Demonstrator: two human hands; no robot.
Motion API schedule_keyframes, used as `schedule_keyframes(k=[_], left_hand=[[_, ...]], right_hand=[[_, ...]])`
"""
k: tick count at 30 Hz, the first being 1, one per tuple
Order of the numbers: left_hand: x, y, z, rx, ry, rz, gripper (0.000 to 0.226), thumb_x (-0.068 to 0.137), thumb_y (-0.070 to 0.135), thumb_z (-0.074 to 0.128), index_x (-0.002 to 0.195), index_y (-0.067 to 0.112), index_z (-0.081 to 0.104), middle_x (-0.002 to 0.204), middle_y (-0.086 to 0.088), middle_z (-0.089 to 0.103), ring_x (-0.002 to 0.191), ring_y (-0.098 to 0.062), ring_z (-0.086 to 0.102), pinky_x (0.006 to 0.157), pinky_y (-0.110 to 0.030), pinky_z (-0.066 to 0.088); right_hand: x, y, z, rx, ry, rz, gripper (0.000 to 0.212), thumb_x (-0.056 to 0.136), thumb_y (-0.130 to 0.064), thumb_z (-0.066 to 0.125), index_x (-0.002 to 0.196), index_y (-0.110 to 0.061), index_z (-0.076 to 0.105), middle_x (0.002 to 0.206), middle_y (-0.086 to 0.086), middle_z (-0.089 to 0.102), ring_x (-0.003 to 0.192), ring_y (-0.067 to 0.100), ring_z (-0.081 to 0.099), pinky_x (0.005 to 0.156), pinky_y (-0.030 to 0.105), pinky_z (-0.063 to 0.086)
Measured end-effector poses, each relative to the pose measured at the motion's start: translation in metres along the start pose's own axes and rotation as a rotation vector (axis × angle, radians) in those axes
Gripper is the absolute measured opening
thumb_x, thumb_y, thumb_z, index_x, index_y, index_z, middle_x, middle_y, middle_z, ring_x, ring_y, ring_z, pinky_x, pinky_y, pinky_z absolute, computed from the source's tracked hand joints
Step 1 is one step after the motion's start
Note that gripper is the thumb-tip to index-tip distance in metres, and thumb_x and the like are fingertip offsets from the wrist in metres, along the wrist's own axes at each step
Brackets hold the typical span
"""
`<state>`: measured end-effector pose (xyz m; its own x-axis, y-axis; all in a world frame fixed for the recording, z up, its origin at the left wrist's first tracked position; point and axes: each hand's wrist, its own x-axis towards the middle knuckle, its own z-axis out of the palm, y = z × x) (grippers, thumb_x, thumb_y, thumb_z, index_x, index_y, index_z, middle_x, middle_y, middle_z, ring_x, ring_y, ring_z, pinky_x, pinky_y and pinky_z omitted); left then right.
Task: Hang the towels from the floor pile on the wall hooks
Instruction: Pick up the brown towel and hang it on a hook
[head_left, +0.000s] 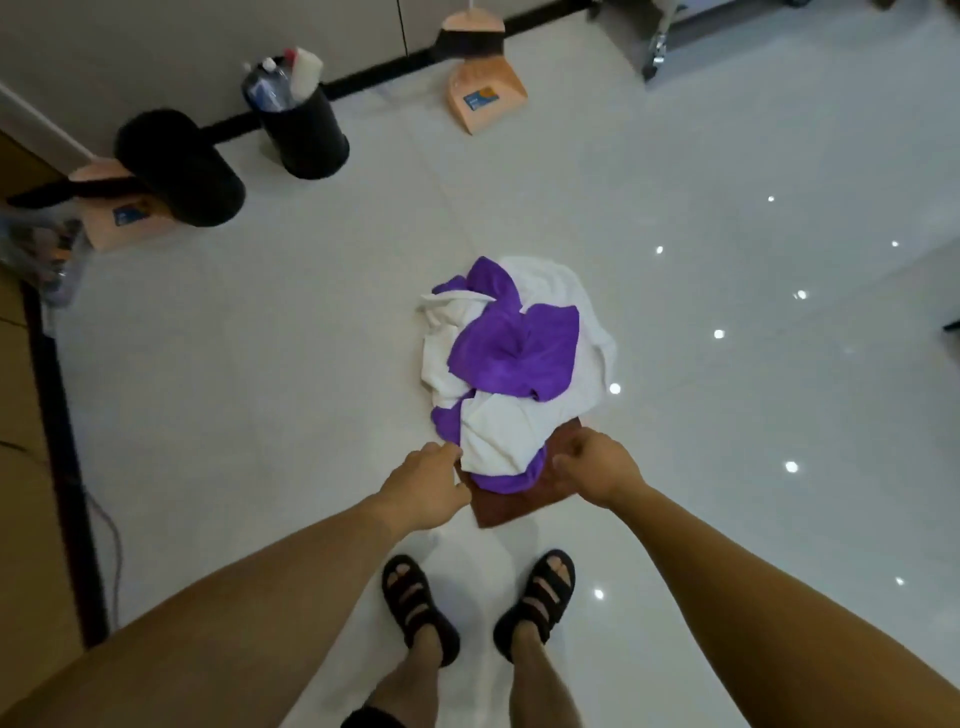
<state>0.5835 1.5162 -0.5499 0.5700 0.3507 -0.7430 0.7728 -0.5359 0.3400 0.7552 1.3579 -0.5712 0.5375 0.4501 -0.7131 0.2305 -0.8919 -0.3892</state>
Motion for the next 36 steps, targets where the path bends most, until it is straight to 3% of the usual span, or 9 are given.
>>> schedule_keyframes(k=[5,10,12,16,19,22,25,30,36], left_hand=[[0.135,-0.018,0.106,-0.017,-0.062,-0.054,0.051,0.086,0.035,0.057,0.132,0.019,0.043,0.131,-0.006,0.045,0.115,-0.025,0.050,0.084,-0.029,0.039],[0.267,-0.050,0.208,-0.047,-0.054,-0.017,0.034,0.087,0.029,0.054,0.118,0.018,0.050,0.119,-0.006,0.052,0.099,-0.021,0.055,0.083,-0.034,0.050],[0.308,-0.066,0.242,-0.065,-0.022,-0.024,0.041,0.089,0.028,0.054,0.127,0.017,0.048,0.127,-0.006,0.050,0.105,-0.022,0.055,0.088,-0.034,0.048],[0.361,-0.093,0.289,-0.067,0.049,-0.043,0.044,0.091,0.027,0.054,0.133,0.015,0.045,0.132,-0.005,0.047,0.110,-0.022,0.053,0.086,-0.030,0.043],[0.378,-0.102,0.309,-0.104,0.103,-0.049,0.041,0.091,0.024,0.055,0.130,0.015,0.048,0.127,-0.004,0.050,0.106,-0.022,0.055,0.084,-0.030,0.044],[0.375,-0.102,0.314,-0.116,0.152,0.032,0.040,0.091,0.019,0.056,0.130,0.011,0.048,0.124,-0.007,0.052,0.101,-0.024,0.057,0.079,-0.028,0.042],[0.358,-0.094,0.302,-0.117,0.151,0.057,0.042,0.090,0.018,0.057,0.130,0.010,0.048,0.126,-0.008,0.051,0.099,-0.024,0.058,0.077,-0.025,0.038],[0.306,-0.056,0.248,-0.189,0.030,0.041,0.052,0.089,0.026,0.059,0.137,0.019,0.040,0.132,-0.003,0.048,0.107,-0.021,0.055,0.087,-0.032,0.045],[0.235,0.003,0.121,-0.309,0.137,0.219,0.066,0.091,0.013,0.055,0.149,0.025,0.025,0.139,-0.004,0.045,0.123,-0.022,0.049,0.102,-0.039,0.043]], right_hand=[[0.109,0.091,0.101,0.100,-0.039,0.115,0.012,0.084,-0.031,0.059,0.084,-0.021,0.053,0.079,-0.007,0.055,0.071,0.013,0.055,0.057,0.025,0.040],[0.219,0.178,0.218,0.201,-0.031,0.248,0.008,0.085,-0.026,0.059,0.088,-0.019,0.055,0.090,-0.001,0.062,0.068,0.011,0.054,0.054,0.021,0.038],[0.258,0.206,0.254,0.270,-0.012,0.369,0.011,0.086,-0.026,0.059,0.091,-0.018,0.052,0.089,0.001,0.062,0.064,0.008,0.052,0.049,0.021,0.036],[0.322,0.237,0.305,0.513,0.068,0.638,0.046,0.086,-0.033,0.059,0.122,-0.008,0.044,0.111,0.011,0.058,0.086,0.026,0.061,0.074,0.039,0.056],[0.353,0.238,0.324,0.803,0.208,0.858,0.065,0.086,-0.032,0.064,0.137,-0.008,0.031,0.125,0.014,0.051,0.104,0.033,0.059,0.091,0.046,0.053],[0.364,0.234,0.322,1.172,0.327,0.984,0.063,0.085,-0.023,0.068,0.134,-0.005,0.033,0.111,0.012,0.055,0.095,0.028,0.061,0.081,0.035,0.054],[0.345,0.222,0.306,1.143,0.403,0.851,0.039,0.082,-0.017,0.070,0.115,-0.001,0.056,0.086,0.005,0.061,0.073,0.019,0.061,0.063,0.028,0.051],[0.275,0.160,0.239,0.972,0.425,0.523,0.030,0.082,-0.018,0.064,0.111,-0.016,0.056,0.092,0.003,0.064,0.087,0.022,0.065,0.084,0.041,0.056],[0.163,0.056,0.123,0.861,0.306,-0.117,0.023,0.079,-0.006,0.062,0.088,-0.027,0.067,0.077,-0.019,0.065,0.071,0.013,0.067,0.069,0.033,0.061]])
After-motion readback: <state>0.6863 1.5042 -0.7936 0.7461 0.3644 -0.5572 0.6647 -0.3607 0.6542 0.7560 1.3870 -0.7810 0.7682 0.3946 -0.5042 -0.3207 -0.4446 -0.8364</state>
